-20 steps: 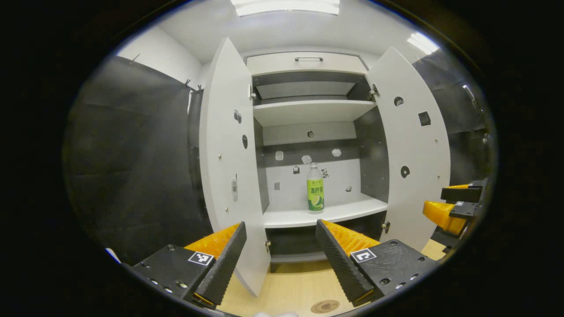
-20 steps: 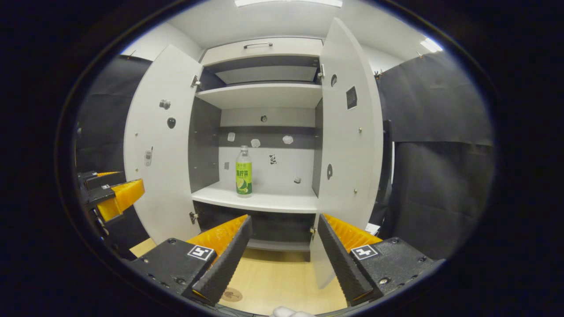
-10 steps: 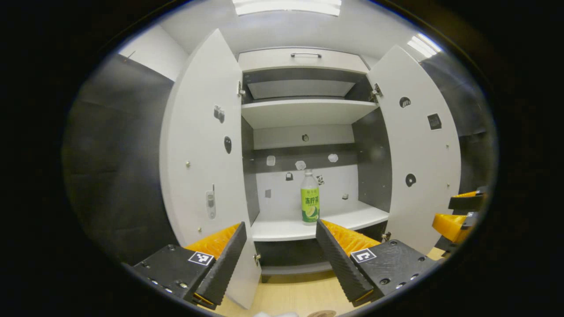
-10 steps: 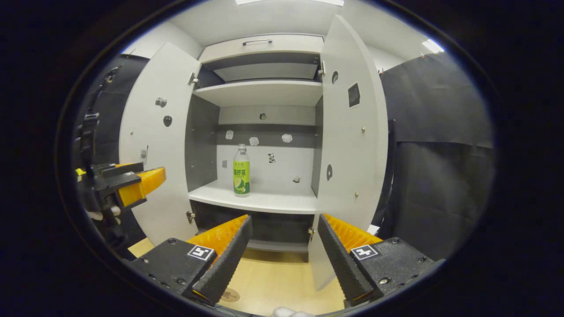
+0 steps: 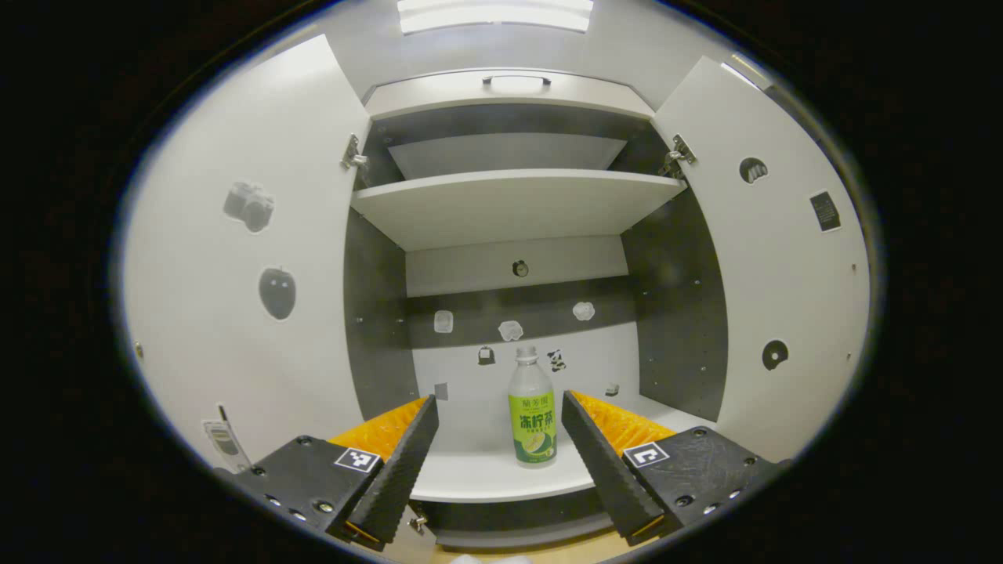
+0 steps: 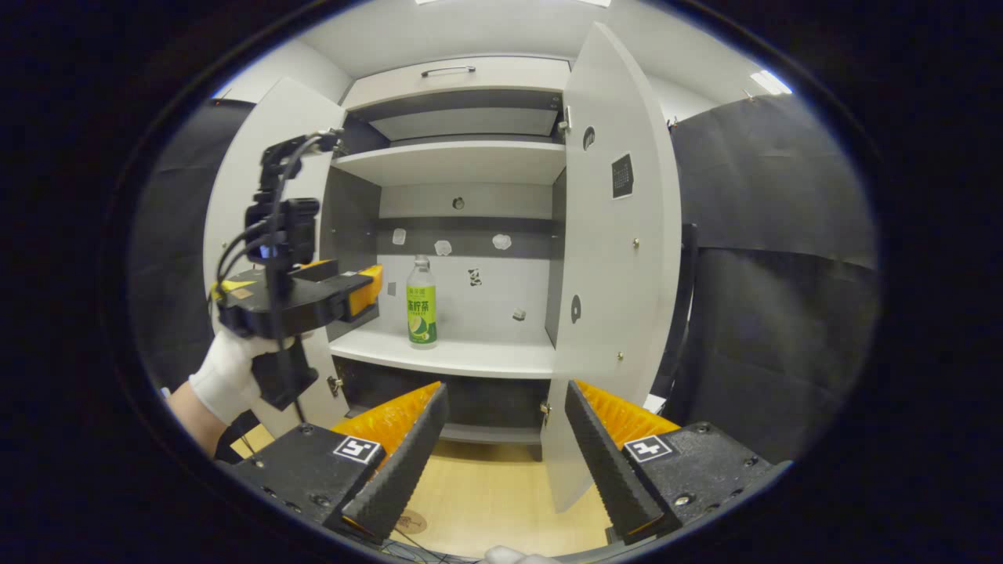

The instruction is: Grasp the bottle in the cabinet with the left hand and place it on the coaster, then close the right door with the right hand and the left door with the left hand.

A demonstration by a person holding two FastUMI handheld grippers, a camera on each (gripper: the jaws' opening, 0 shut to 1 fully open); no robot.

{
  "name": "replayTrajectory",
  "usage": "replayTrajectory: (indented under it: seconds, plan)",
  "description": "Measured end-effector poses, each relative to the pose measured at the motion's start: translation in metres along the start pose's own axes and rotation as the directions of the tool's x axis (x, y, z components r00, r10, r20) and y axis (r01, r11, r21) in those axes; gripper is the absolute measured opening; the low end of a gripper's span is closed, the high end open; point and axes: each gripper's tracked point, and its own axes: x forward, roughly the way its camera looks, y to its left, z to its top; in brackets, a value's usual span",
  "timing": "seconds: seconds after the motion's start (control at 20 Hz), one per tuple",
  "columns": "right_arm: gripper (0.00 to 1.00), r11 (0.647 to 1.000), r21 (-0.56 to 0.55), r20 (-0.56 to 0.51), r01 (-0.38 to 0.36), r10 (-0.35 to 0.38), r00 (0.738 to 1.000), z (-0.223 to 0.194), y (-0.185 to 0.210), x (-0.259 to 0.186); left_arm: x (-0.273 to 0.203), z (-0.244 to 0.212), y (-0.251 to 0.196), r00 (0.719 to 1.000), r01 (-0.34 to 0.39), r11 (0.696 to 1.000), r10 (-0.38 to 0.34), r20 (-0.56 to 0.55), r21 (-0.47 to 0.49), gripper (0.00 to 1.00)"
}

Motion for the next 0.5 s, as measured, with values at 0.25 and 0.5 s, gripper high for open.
replayTrajectory:
  seconds: [0.25,0.5]
  plan:
    - [0.98,0.999,-0.030,-0.013,0.015,-0.015,1.000,-0.001,0.000,-0.008,0.067,-0.012,-0.013,1.000,-0.011,1.000,0.011,-0.013,-0.012,0.97]
    - [0.98,0.998,-0.044,-0.022,0.037,-0.038,0.999,-0.002,-0.006,-0.011,0.114,-0.046,-0.021,0.997,-0.027,0.999,0.025,-0.075,-0.023,0.97]
